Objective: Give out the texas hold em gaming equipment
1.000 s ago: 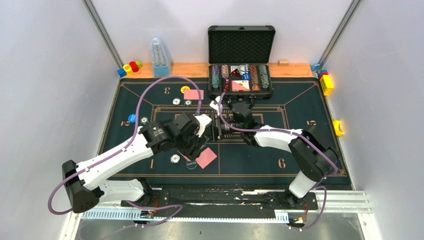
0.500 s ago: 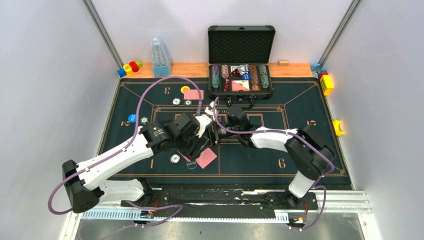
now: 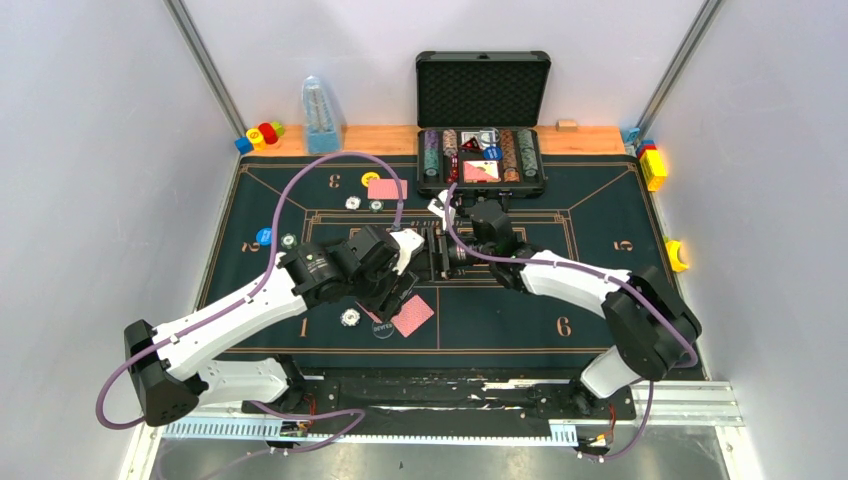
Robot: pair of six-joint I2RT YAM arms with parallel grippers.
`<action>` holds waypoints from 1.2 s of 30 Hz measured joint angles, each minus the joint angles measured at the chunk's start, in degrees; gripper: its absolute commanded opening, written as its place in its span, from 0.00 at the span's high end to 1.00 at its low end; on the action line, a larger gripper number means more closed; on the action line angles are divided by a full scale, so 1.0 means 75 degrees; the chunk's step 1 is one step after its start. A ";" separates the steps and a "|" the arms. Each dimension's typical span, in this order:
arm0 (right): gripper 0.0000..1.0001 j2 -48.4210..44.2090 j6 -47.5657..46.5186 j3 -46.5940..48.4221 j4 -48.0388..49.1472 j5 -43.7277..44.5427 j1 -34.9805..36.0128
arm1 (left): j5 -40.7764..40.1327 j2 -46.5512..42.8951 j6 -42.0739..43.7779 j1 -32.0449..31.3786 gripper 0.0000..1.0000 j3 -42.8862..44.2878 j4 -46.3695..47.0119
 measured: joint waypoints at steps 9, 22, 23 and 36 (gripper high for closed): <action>0.20 -0.0221 -0.0361 0.0038 -0.0277 -0.0256 0.0087 | 0.0000 0.0000 0.0000 0.0000 1.00 0.0000 0.0003; 0.34 0.0522 -0.0131 0.0201 0.0099 -0.0475 0.0504 | 0.0073 0.0006 0.0029 0.0000 1.00 -0.0017 -0.0055; 0.35 0.0507 -0.0137 0.0201 0.0090 -0.0446 0.0504 | 0.0073 0.0006 0.0032 0.0000 1.00 -0.0017 -0.0055; 0.51 -0.0455 -0.0568 0.0187 -0.1014 0.1003 0.0530 | 0.0029 0.0012 0.0032 0.0003 1.00 -0.0026 0.0070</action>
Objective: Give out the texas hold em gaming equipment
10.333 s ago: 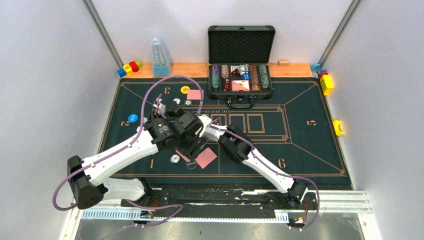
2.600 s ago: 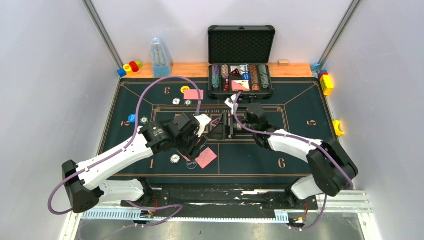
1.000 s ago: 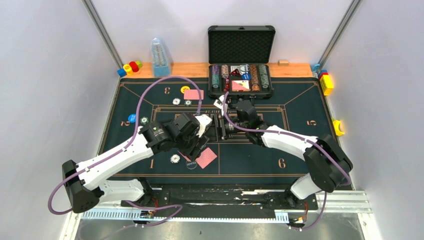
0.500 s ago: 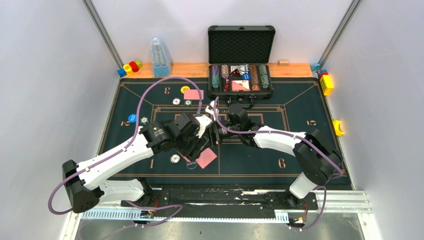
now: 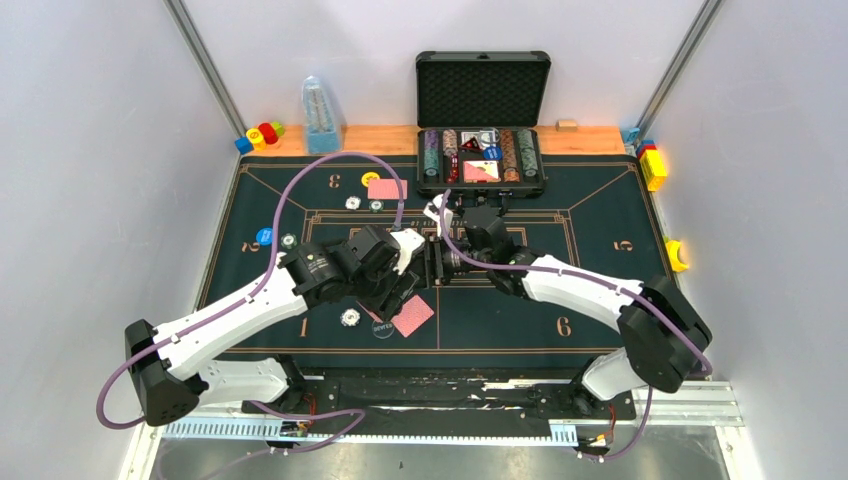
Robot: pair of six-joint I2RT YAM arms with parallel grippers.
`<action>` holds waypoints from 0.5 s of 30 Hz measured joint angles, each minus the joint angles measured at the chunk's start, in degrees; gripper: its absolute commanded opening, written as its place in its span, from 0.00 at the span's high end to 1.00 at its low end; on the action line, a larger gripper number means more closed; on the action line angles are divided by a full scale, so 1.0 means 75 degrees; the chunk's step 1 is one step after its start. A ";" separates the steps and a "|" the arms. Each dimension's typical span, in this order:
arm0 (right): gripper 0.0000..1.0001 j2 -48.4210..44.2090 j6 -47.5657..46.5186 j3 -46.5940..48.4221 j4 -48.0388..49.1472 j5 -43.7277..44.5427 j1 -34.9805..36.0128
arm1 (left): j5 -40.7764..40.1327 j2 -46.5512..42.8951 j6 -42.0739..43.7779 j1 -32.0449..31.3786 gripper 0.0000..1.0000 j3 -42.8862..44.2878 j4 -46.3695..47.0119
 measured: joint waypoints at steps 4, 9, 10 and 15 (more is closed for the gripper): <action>0.60 -0.0254 -0.0143 -0.0017 -0.0213 0.0347 -0.0026 | 0.0023 0.0000 0.0000 0.0000 1.00 0.0000 0.0023; 0.69 -0.0437 -0.0268 -0.0017 -0.0379 0.0603 -0.0044 | 0.0023 0.0000 0.0000 0.0000 1.00 0.0000 0.0017; 0.69 -0.0487 -0.0294 -0.0017 -0.0437 0.0662 -0.0044 | 0.0026 0.0000 0.0000 0.0000 1.00 0.0000 0.0015; 0.69 -0.0659 -0.0402 -0.0017 -0.0685 0.0863 -0.0058 | 0.0032 0.0000 0.0000 -0.0003 1.00 0.0000 0.0012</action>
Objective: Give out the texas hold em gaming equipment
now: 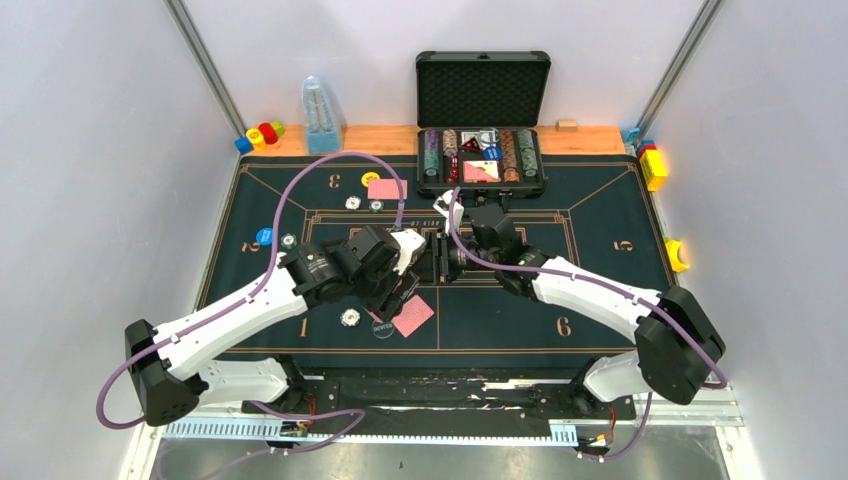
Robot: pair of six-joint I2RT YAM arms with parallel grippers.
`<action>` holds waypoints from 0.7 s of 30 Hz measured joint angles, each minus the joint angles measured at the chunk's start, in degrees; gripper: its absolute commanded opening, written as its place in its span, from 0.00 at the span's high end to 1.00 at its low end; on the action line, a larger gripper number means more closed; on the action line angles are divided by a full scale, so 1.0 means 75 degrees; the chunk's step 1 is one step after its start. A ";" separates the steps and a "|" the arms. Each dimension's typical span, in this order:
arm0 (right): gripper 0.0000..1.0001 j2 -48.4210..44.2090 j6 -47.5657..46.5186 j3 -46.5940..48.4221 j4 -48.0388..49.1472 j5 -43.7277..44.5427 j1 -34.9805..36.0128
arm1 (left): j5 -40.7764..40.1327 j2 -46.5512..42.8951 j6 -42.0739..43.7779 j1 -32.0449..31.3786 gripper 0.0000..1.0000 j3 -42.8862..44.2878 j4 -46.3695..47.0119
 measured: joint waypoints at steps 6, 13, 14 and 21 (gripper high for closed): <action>0.69 -0.0085 -0.0090 0.0000 -0.0189 0.0134 -0.0023 | 0.0006 0.0000 0.0000 0.0000 1.00 0.0000 0.0000; 0.73 -0.0289 -0.0198 0.0000 -0.0525 0.0251 -0.0035 | 0.0023 0.0000 0.0000 0.0000 1.00 0.0000 0.0009; 0.72 -0.0315 -0.0198 0.0000 -0.0525 0.0216 -0.0035 | 0.0026 0.0000 0.0000 0.0000 1.00 0.0000 0.0006; 0.55 -0.0367 -0.0166 0.0000 -0.0417 -0.0356 -0.0079 | 0.0061 0.0000 0.0000 0.0000 1.00 0.0000 0.0000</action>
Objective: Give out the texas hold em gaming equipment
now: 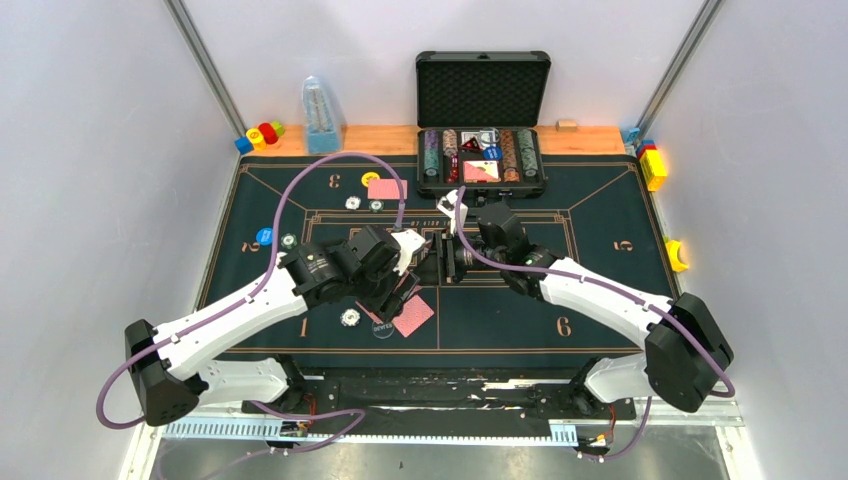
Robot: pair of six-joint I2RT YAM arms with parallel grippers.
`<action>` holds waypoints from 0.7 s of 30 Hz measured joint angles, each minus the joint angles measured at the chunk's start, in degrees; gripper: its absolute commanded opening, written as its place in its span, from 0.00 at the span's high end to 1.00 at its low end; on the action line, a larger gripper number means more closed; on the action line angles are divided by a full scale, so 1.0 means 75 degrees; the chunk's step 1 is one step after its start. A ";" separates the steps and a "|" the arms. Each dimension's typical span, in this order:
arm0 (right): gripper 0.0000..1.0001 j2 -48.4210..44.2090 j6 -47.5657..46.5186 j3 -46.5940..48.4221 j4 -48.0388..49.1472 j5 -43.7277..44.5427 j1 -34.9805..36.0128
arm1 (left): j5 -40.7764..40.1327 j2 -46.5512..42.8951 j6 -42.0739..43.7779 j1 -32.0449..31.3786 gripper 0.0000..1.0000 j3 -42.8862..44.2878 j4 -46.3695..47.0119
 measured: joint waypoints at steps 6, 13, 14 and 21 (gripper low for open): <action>0.41 0.0000 0.0026 0.0000 -0.0035 -0.0012 0.0000 | -0.0009 0.0000 0.0000 0.0000 1.00 0.0000 0.0009; 0.31 0.0000 0.0000 0.0017 -0.0105 0.0050 0.0000 | -0.0012 0.0000 0.0000 0.0000 1.00 0.0000 0.0009; 0.30 0.0000 0.0000 0.0020 -0.0125 0.0050 0.0000 | -0.0012 0.0000 0.0000 0.0000 1.00 0.0000 0.0009; 0.29 0.0058 0.0087 0.0047 -0.0271 -0.0023 0.0000 | -0.0032 0.0000 0.0000 0.0000 1.00 0.0000 0.0009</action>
